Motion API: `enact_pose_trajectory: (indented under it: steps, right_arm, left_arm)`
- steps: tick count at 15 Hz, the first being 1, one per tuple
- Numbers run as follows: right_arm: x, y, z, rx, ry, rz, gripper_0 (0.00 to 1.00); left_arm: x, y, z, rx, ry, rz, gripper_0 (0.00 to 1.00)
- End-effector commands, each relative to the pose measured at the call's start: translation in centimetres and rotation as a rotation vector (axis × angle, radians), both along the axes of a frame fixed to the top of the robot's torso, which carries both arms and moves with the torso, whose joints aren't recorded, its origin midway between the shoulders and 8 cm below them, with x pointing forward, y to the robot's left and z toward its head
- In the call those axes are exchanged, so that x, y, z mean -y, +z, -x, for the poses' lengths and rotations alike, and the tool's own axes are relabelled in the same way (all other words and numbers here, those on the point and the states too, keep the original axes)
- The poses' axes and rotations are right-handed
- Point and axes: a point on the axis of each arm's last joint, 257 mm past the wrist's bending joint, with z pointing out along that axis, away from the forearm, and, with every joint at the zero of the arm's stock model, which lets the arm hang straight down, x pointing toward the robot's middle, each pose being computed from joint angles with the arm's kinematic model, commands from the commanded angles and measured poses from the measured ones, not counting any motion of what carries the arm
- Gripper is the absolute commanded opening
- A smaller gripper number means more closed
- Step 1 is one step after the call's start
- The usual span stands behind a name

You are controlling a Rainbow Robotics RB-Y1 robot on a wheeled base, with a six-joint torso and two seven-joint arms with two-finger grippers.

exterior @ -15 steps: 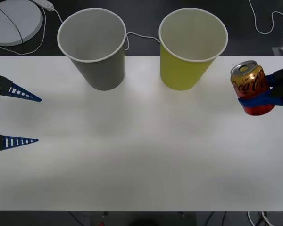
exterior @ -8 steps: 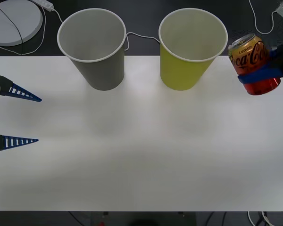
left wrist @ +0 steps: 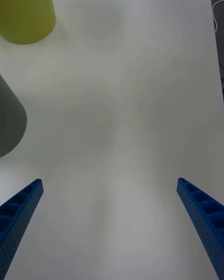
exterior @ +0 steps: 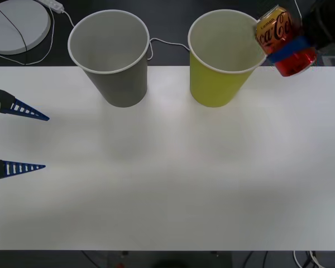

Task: Put the can into the green bin and the plastic bottle into the gray bin

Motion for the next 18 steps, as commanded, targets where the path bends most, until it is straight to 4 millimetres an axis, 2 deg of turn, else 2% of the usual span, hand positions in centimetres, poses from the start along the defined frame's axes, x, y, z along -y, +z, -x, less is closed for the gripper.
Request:
enact_pose_trajectory:
  steps: [1,3,8,12,15,16,17,18]
  right_arm:
    - [-0.7,0.7,-2.6,0.024,-0.032,0.033,0.0]
    - [-1.4,1.4,-4.4,0.043,-0.058,0.04,0.0]
    - [-2.5,1.5,-8.3,0.041,-0.13,0.073,0.0]
    - [-3.7,1.6,-10.2,0.05,-0.151,0.104,0.0]
    - [-4.3,1.4,-10.6,0.056,-0.137,0.12,0.0]
    - [-4.3,1.5,-10.5,0.059,-0.125,0.125,0.13]
    - [-4.4,1.4,-10.5,0.063,-0.11,0.131,0.32]
    - [-4.5,1.4,-10.4,0.069,-0.088,0.141,0.73]
  left_arm:
    - [0.0,0.0,0.0,0.0,0.0,0.0,1.0]
    - [0.0,0.0,0.0,0.0,0.0,0.0,1.0]
    - [0.0,0.0,0.0,0.0,0.0,0.0,1.0]
    - [0.0,0.0,0.0,0.0,0.0,0.0,1.0]
    - [0.0,0.0,0.0,0.0,0.0,0.0,1.0]
    - [0.0,0.0,0.0,0.0,0.0,0.0,1.0]
    - [0.0,0.0,0.0,0.0,0.0,0.0,1.0]
    - [0.0,0.0,0.0,0.0,0.0,0.0,1.0]
